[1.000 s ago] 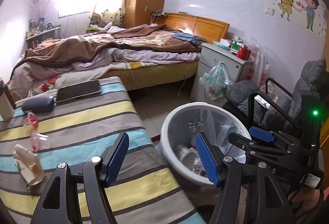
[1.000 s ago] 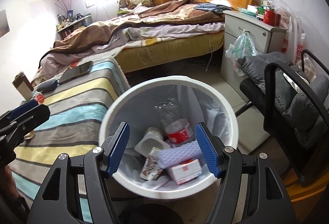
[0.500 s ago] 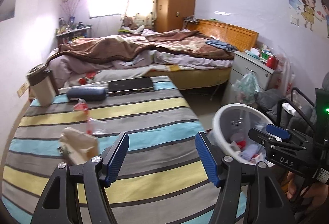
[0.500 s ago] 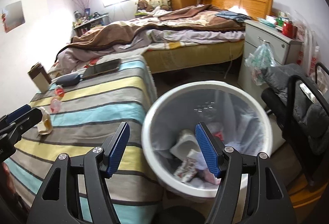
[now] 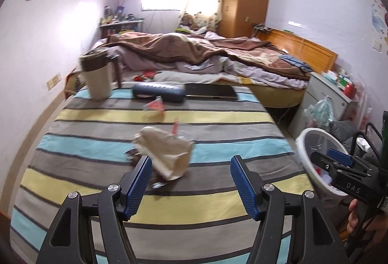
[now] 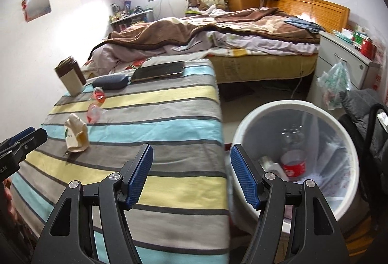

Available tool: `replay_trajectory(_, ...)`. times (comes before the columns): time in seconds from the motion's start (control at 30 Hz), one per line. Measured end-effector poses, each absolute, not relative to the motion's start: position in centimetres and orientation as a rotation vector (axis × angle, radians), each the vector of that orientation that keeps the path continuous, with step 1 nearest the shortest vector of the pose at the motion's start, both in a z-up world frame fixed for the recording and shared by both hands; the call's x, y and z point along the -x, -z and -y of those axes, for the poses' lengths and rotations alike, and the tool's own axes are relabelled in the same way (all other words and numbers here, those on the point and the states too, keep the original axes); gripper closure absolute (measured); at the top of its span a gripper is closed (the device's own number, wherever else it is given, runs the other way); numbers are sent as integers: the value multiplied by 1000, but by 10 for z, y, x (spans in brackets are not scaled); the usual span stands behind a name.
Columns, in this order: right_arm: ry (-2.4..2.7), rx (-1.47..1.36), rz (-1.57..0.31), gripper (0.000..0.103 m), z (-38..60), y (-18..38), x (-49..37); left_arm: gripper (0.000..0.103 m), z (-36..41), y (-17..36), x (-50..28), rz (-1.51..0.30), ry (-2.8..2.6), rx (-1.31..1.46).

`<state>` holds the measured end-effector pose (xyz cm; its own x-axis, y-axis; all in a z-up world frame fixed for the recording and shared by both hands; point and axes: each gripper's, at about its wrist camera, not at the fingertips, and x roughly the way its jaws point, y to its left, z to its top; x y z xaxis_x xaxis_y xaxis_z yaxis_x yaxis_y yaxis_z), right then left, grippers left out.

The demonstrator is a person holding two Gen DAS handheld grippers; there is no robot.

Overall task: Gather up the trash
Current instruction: 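Move both tools back over the bed toward the tissue and wrapper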

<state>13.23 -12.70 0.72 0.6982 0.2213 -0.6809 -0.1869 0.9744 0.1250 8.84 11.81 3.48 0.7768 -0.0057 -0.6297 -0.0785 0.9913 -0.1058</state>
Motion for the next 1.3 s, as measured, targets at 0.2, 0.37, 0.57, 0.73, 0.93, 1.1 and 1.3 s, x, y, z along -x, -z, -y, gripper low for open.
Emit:
replay_trajectory(0.2, -297, -17, -787, 35, 96, -1, -136, 36, -151, -26, -82, -696, -102, 162)
replay_trajectory(0.37, -401, -5, -790, 35, 71, 0, -140, 36, -177, -19, -80, -708, -143, 176)
replay_trajectory(0.57, -482, 27, -807, 35, 34, 6, -150, 36, -203, -9, -86, -726, -164, 208)
replay_trajectory(0.73, -533, 44, -801, 35, 6, 7, -159, 36, -215, -1, -97, -745, -164, 210)
replay_trajectory(0.93, -589, 50, -822, 37, -19, 15, -175, 36, -223, 5, -109, -757, -156, 227)
replay_trajectory(1.1, -631, 52, -874, 62, -33, 23, -184, 36, -227, 13, -115, -774, -153, 242)
replay_trajectory(1.3, -654, 56, -882, 82, -34, 22, -181, 36, -226, 17, -123, -799, -143, 255)
